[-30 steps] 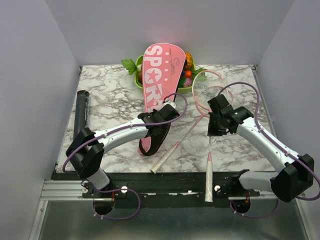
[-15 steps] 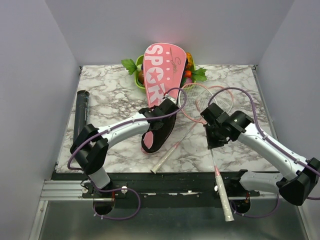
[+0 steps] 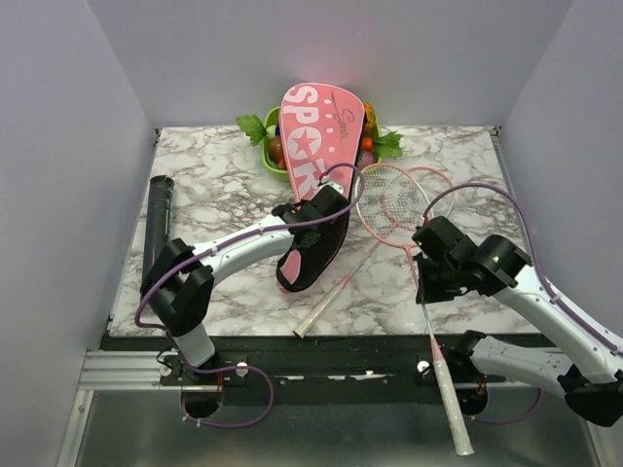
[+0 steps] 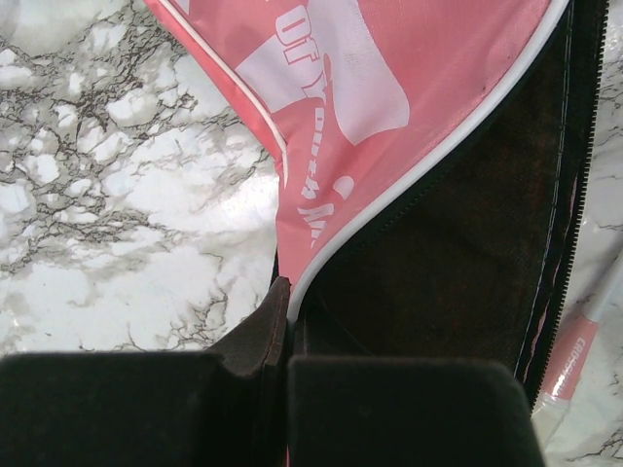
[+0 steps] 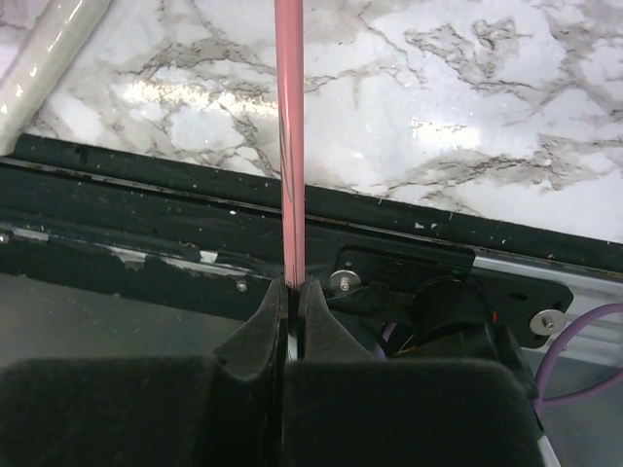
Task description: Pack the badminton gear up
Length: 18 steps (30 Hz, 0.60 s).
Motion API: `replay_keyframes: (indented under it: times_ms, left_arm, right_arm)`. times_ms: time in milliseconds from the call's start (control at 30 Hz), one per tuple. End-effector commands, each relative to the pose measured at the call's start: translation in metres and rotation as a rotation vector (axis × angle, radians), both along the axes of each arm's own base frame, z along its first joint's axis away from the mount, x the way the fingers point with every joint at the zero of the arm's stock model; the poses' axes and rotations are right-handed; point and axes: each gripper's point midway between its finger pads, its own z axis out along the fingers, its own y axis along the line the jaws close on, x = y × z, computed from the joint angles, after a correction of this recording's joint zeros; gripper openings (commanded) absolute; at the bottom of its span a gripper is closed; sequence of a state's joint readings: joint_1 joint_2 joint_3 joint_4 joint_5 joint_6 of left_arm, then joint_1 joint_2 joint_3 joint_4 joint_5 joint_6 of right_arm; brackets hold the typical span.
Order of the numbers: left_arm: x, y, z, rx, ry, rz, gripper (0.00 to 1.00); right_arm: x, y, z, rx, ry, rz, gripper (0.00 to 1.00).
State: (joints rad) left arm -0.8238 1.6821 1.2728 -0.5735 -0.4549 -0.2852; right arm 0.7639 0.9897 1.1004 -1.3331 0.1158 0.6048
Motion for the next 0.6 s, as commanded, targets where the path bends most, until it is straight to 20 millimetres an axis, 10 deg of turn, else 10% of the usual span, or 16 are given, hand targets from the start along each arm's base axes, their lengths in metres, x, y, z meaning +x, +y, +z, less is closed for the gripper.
replay_keyframes:
  times_ms: [0,567]
  left_arm:
    - [0.027,-0.01,0.024,-0.073,-0.106,0.05,0.0]
    - [0.019,0.017,0.035,-0.015,-0.154,0.083,0.0]
  right_arm:
    - [-0.05,-0.025,-0.006,-0.064,0.179,0.099,0.01]
    - [-0.088,-0.018,-0.016,0.033,0.325,0.253,0.01]
